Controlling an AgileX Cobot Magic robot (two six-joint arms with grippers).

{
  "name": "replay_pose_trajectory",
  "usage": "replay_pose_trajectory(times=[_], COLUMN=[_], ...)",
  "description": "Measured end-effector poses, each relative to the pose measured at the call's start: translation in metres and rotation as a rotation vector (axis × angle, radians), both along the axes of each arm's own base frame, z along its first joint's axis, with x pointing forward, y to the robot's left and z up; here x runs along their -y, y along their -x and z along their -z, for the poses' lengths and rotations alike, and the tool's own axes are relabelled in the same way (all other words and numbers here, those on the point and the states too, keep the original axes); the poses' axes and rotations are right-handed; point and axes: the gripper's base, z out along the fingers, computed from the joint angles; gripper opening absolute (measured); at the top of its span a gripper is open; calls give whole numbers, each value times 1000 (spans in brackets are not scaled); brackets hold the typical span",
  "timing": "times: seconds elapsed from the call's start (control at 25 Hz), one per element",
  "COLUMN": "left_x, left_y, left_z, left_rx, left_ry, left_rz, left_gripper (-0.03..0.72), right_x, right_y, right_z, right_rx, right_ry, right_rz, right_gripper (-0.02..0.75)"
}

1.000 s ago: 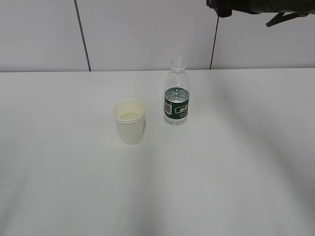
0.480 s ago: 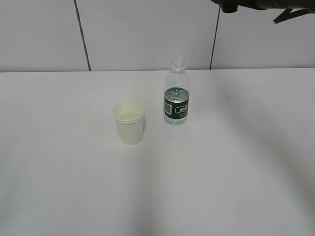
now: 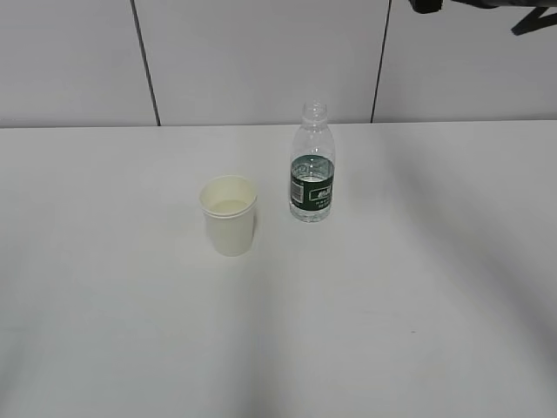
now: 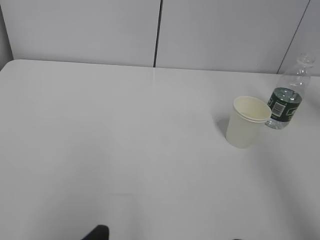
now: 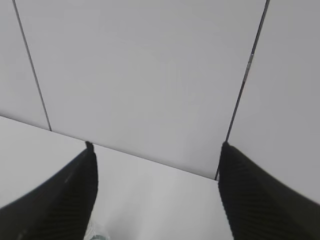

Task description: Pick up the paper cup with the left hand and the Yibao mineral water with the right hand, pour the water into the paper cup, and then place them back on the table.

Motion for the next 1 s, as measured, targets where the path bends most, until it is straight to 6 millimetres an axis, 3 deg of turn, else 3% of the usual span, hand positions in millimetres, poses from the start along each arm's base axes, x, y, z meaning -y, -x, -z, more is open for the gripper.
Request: replay_pose_trajectory(times=[0.68,1.0], left_x=[0,0], left_y=[0,0], left_z=[0,0], left_rx=[0,0], left_ry=[3,3], left_rz=[0,0], left_gripper=[435,435], right_x=[1,-1], right_y=[0,7], right_z=[0,-20], right_rx=[-1,56], right_ry=[-2,-30], right_rz=[11,-25], right_gripper=[585,585])
